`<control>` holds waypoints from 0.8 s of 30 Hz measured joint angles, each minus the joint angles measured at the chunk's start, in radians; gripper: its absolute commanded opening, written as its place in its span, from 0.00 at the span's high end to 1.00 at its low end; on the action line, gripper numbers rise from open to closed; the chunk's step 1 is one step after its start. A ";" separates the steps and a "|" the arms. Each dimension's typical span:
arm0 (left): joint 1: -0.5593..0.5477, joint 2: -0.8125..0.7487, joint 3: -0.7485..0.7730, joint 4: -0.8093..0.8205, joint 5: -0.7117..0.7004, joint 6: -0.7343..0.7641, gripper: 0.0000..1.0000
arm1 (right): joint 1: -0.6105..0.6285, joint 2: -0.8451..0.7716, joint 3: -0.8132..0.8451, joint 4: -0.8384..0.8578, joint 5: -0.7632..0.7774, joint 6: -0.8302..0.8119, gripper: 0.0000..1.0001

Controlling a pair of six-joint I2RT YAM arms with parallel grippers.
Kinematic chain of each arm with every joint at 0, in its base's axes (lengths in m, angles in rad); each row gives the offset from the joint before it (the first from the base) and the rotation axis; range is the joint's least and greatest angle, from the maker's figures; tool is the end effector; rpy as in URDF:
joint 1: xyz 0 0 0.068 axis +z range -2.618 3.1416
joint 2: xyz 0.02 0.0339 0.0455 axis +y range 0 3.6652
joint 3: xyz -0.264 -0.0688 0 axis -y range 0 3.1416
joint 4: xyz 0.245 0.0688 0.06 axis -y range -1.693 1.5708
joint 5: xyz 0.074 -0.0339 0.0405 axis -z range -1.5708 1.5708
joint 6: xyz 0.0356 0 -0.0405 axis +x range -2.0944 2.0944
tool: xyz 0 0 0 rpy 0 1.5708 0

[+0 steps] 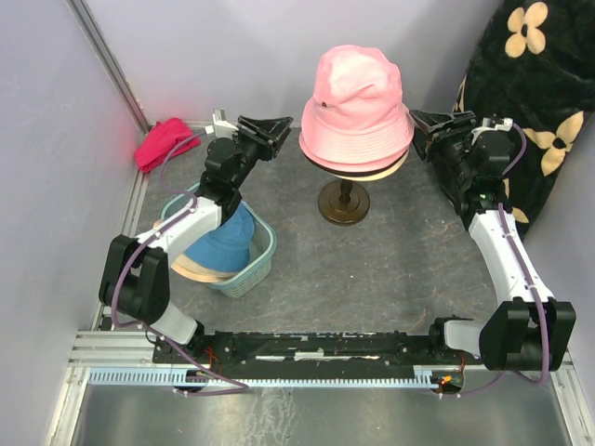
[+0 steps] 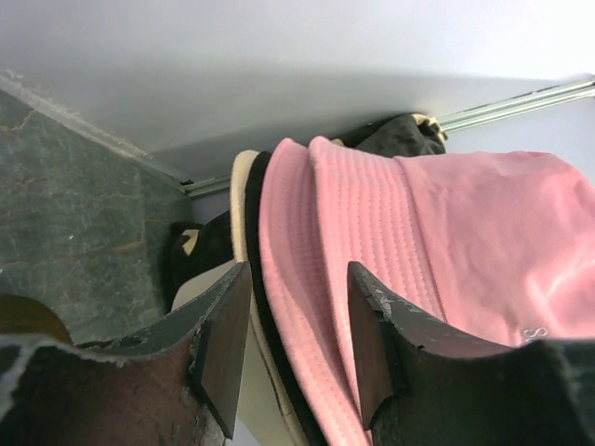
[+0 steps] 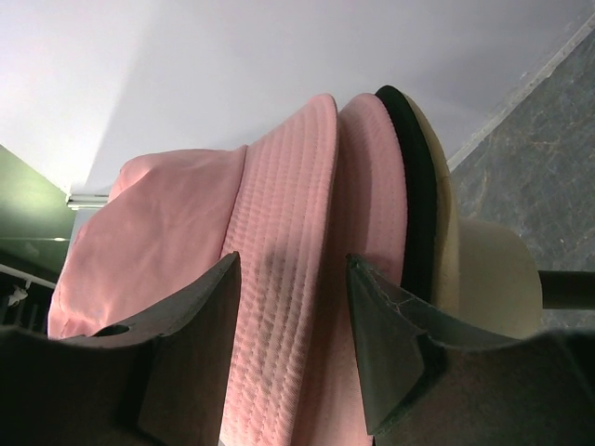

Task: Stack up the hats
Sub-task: Stack the hat on the hat.

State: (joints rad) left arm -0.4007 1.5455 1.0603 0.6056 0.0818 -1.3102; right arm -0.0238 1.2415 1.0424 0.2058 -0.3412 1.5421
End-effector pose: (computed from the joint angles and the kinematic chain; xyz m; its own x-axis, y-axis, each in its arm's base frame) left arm 0.3365 -0.1457 0.3294 -0.4193 -0.8682 -0.2653 0.2263 0.1830 -0.9567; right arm 0.2944 0.0049 0.3744 -0.3118 0.9497 -0.0309 -0.0156 0.0274 0.9995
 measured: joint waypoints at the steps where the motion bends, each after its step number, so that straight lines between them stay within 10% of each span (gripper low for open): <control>1: 0.000 0.002 0.002 0.007 0.003 0.000 0.47 | 0.001 0.002 0.001 0.004 0.000 0.001 0.43; 24: 0.002 0.227 0.164 0.251 0.163 -0.051 0.42 | 0.011 0.079 0.003 0.167 -0.043 0.104 0.46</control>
State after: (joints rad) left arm -0.3985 1.7729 1.2243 0.8570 0.2451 -1.3617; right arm -0.0128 1.3201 1.0458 0.3729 -0.3847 1.6459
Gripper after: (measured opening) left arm 0.575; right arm 0.542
